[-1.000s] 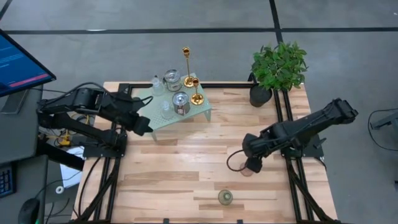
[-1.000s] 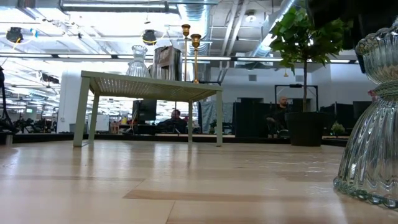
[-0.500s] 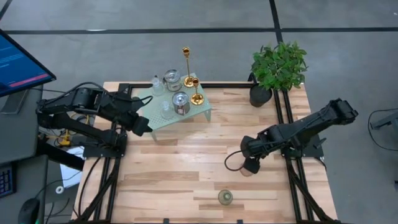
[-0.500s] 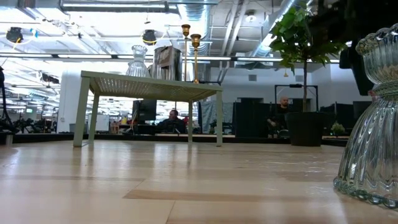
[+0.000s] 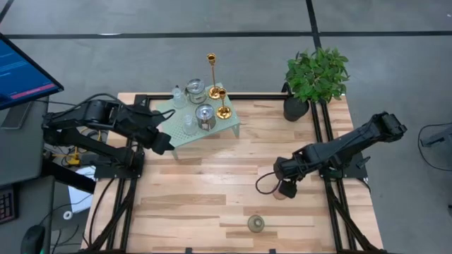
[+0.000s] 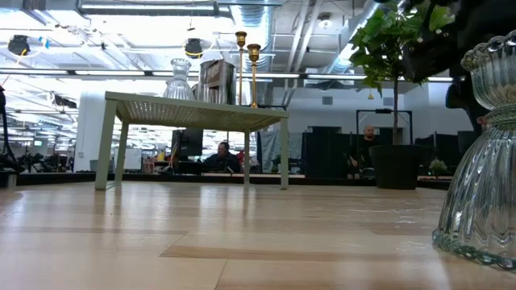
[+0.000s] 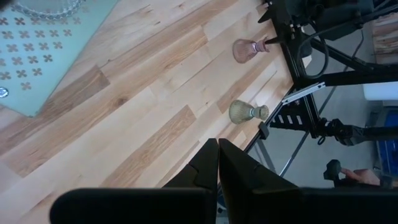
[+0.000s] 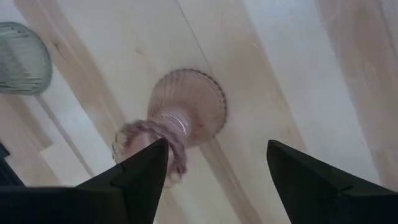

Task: Pick & Place candle stick holders
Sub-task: Put the pink candle holder on the shelf

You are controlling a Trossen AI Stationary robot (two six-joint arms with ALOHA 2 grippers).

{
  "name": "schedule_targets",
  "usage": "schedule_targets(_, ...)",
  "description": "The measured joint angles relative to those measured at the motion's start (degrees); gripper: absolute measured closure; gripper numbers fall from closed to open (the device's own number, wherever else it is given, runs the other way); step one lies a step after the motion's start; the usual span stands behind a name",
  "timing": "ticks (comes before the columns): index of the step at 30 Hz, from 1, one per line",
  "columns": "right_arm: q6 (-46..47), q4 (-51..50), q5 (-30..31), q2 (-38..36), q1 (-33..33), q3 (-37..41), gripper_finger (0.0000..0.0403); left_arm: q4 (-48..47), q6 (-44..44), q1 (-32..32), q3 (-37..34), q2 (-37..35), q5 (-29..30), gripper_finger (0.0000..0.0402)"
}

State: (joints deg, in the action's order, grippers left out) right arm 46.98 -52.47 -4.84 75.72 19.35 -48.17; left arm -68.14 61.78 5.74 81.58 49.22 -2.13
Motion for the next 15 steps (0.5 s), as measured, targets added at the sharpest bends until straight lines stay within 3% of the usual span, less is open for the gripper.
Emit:
schedule_targets(7, -0.64, 2.87, 0.93, 0.00, -0.19, 1.38, 0.0189, 0.09, -0.64, 0.00, 0.00, 0.44, 0.00, 0.0390)
schedule_targets(10, -0.63, 3.39, 0.80, 0.00, -0.53, 1.36, 0.0255, 0.09, -3.02, 0.00, 0.00, 0.71, -0.02, 0.0390)
schedule_targets(13, -1.02, 3.94, 0.14, 0.00, -1.17, 1.30, 0.0351, 0.34, -5.32, 0.00, 0.00, 1.43, -0.01, 0.0390)
schedule_targets(15, -1.83, 5.11, -0.49, -0.07, -1.67, 1.29, 0.0383, 0.54, -7.59, -0.02, -0.02, 1.76, 0.01, 0.0390)
